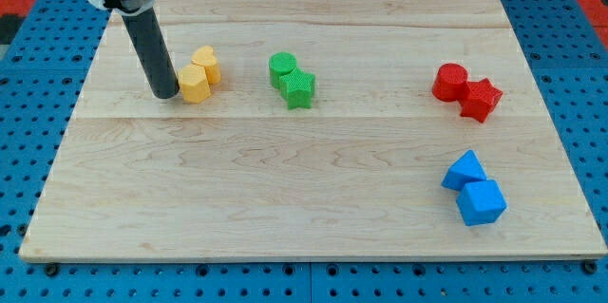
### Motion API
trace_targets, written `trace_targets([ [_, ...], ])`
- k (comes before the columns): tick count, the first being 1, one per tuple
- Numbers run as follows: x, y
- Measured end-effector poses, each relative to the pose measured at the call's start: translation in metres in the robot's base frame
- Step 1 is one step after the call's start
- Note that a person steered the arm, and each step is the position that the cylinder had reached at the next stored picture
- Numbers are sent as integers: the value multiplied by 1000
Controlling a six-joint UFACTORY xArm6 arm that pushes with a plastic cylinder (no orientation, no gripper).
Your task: Push the yellow blocks towards the top left of the board
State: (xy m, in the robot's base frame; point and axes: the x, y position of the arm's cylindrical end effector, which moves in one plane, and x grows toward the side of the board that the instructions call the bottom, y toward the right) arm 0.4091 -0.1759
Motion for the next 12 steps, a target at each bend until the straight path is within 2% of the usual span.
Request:
trace_targets([
  [3, -2, 19],
  [4, 25, 28],
  [5, 23, 43],
  [6, -25, 40],
  [8, -92, 94],
  [9, -90, 121],
  [11, -74, 31],
  [12, -91, 24],
])
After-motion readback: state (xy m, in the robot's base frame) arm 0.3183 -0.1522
